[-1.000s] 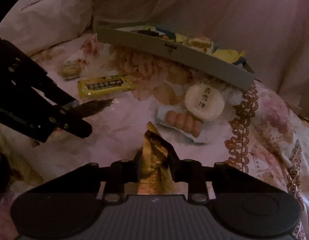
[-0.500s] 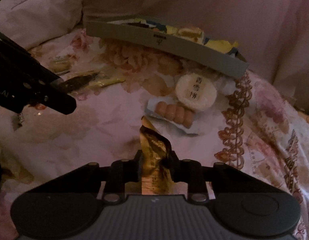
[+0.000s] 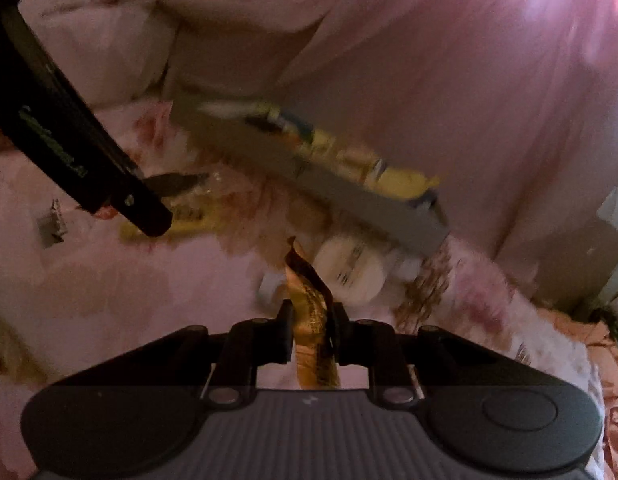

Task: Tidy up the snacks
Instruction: 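Carry the meat packet and gold pouch into the grey box and open both tools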

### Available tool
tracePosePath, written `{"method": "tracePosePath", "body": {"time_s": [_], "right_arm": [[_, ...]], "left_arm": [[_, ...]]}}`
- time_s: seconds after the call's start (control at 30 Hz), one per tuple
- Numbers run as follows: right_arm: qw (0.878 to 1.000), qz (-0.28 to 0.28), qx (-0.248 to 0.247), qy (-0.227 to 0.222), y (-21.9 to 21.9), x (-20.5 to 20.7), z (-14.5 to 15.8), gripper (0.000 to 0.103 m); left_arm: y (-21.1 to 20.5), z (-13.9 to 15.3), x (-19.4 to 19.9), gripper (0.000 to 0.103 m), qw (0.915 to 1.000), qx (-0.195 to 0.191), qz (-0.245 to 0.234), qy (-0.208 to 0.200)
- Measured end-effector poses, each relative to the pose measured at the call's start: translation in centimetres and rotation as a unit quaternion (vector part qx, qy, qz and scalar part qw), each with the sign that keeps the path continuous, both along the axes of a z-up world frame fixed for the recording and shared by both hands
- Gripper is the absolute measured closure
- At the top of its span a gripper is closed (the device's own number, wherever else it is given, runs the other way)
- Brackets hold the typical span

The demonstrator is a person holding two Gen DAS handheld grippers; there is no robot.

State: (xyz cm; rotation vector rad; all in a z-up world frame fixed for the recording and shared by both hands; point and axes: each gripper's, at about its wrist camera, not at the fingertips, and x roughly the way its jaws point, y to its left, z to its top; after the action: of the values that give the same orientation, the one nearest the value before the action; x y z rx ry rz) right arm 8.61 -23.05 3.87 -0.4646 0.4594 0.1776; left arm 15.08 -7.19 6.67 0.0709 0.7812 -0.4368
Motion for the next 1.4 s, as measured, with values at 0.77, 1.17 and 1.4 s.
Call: {"method": "tracePosePath", "body": {"time_s": [0.77, 1.17, 1.4], "right_arm": [[0.968, -0.087, 0.216, -0.088, -3.8, 16.0, 6.8, 0.081], [0.964, -0.109, 0.238, -0.041, -4.8, 21.1, 3.3, 0.087], [0.963, -0.106, 0.241, -0.049, -4.5, 20.2, 3.1, 0.077]], "left_arm": [[0.5, 4.4, 17.8, 0.055, 0.9848, -0.109, 0.123, -0.057], [-1.5, 0.7, 21.1, 0.055, 0.986, -0.113, 0.116, -0.039], [-1.7, 0.0, 20.9, 0.039, 0.9858, -0.115, 0.119, -0.028]]}}
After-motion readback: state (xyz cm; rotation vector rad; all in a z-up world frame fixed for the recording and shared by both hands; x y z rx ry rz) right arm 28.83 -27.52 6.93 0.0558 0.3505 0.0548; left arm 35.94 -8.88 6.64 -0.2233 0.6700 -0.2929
